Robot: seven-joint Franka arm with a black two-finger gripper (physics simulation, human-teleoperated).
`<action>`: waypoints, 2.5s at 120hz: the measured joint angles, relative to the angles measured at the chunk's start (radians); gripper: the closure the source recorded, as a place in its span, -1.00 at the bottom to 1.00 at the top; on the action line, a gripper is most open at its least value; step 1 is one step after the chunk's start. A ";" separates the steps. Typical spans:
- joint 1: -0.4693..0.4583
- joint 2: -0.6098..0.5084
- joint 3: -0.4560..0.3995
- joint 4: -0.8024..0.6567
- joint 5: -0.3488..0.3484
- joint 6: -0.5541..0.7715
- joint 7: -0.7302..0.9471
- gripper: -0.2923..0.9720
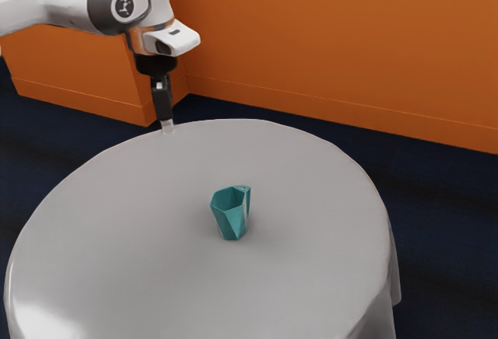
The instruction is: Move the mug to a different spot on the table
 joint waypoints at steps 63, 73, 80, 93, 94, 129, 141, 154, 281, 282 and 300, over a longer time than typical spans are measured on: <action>-0.012 0.040 -0.068 0.029 -0.001 0.005 -0.147 -0.54; -0.025 0.084 -0.069 0.065 -0.001 0.008 -0.218 -0.54; -0.019 0.118 -0.069 0.088 -0.003 0.017 -0.261 -0.54; -0.015 0.139 -0.068 0.096 -0.011 0.030 -0.331 -0.54; -0.016 0.139 -0.068 0.096 -0.012 0.030 -0.336 -0.54; -0.048 0.170 -0.065 0.069 -0.011 0.128 -0.493 -0.54; -0.038 0.204 -0.059 0.044 -0.040 0.203 -0.540 -0.54; -0.037 0.250 -0.057 0.037 -0.053 0.272 -0.585 -0.54; -0.017 0.505 -0.040 0.058 -0.029 0.486 -0.769 -0.24; -0.017 0.507 -0.040 0.059 -0.029 0.486 -0.769 -0.24; -0.017 0.529 -0.041 0.063 -0.031 0.493 -0.777 -0.23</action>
